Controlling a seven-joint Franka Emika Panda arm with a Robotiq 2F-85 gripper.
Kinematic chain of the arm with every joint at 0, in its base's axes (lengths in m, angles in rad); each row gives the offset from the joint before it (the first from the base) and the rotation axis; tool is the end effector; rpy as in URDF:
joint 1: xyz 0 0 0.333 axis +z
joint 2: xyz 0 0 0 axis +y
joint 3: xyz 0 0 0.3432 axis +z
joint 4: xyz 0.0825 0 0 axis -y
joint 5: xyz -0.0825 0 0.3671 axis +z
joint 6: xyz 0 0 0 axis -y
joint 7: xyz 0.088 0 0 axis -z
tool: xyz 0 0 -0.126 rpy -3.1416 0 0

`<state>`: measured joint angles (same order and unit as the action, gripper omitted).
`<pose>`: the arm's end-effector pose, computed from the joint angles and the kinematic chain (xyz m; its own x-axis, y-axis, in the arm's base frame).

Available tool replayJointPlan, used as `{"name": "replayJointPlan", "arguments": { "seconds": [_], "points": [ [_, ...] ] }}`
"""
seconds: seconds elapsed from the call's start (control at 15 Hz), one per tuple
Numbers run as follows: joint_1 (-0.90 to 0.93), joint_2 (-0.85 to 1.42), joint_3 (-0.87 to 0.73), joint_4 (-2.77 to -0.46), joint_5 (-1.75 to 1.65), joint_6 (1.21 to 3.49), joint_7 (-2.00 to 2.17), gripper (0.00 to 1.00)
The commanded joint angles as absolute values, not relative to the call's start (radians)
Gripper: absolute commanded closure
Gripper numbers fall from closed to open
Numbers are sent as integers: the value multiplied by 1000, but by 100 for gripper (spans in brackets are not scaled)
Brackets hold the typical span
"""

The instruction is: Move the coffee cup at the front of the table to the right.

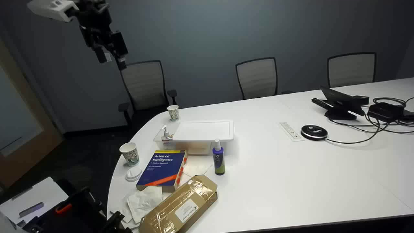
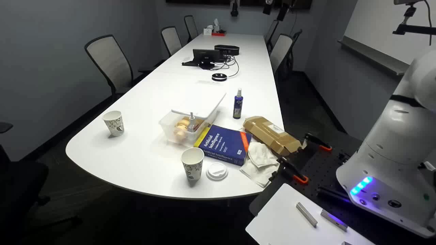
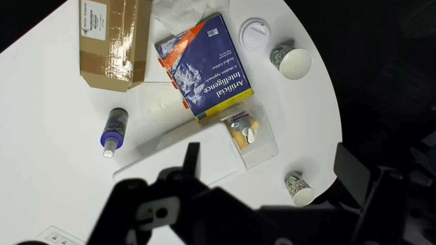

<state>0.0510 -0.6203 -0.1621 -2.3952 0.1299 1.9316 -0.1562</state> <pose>0.3500 -0.0381 0.5545 0.9846 0.0132 0.1744 0.0476 -0.9798 -0.1944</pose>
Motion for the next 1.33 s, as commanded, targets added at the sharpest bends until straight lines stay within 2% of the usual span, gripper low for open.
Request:
{"name": "replayJointPlan", "arguments": {
  "seconds": [0.0, 0.67, 1.27],
  "points": [
    [28, -618, -144, -2393, 142, 1928, -167, 0],
    [28, -618, -144, -2393, 142, 1928, -167, 0],
    [119, -461, 67, -2563, 217, 2239, -12, 0]
  ]
}}
